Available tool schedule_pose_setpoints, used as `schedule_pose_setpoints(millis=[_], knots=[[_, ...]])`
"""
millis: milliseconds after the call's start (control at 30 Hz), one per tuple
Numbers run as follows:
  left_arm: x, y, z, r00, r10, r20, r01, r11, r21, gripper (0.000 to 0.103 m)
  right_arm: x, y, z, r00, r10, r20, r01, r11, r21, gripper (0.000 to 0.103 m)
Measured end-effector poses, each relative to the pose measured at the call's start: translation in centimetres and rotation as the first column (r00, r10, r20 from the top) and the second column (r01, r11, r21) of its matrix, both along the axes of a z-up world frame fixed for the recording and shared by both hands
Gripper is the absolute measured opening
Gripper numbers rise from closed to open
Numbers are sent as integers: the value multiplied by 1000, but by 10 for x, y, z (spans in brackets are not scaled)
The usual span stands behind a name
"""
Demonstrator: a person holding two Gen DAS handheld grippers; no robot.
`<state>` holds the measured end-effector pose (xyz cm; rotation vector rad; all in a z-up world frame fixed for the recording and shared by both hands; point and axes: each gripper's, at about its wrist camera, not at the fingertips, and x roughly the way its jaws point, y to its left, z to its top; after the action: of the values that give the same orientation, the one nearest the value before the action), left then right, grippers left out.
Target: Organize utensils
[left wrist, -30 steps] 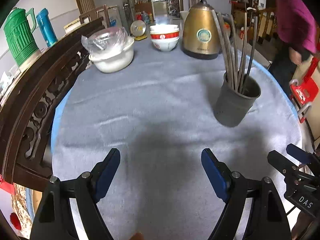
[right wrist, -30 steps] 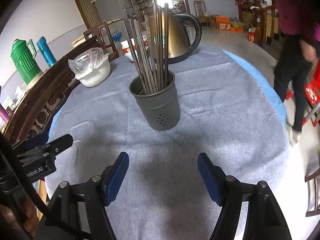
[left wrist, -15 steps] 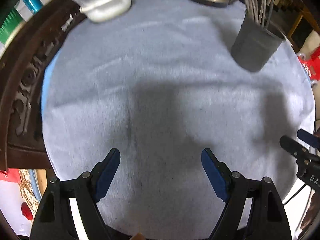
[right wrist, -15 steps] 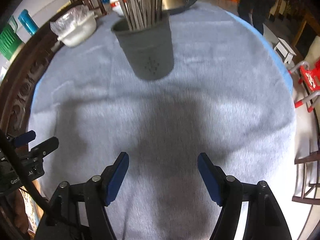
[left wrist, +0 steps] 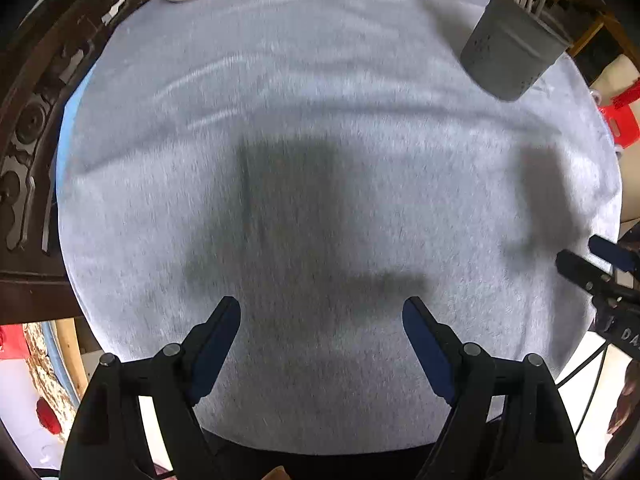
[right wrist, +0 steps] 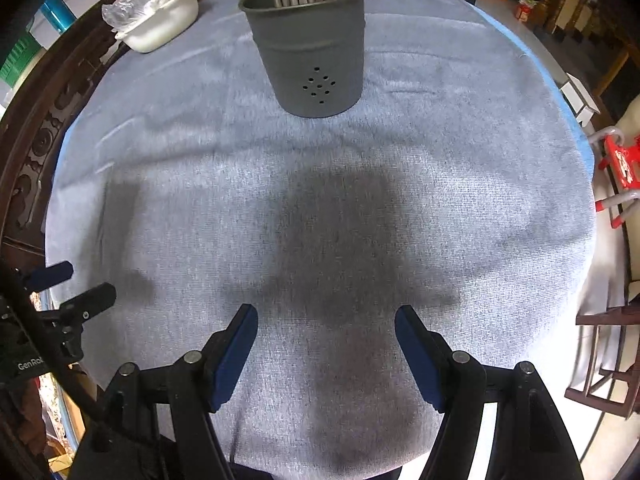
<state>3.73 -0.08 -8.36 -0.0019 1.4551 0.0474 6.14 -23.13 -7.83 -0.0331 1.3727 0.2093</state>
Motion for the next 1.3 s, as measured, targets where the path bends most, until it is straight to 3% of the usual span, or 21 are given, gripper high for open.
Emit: schedule_pose_setpoints(millis=[500,1300], knots=[[0,-13,-1,1000,-14,-6,14,1000,11,84,2,7,-6,999,18,-28,-18,1000,-3,74],[-13,2,-2,999,7,-40,-9,999,-37,84,-4,26,-16,997,47,-58,-47,999,-5,74]])
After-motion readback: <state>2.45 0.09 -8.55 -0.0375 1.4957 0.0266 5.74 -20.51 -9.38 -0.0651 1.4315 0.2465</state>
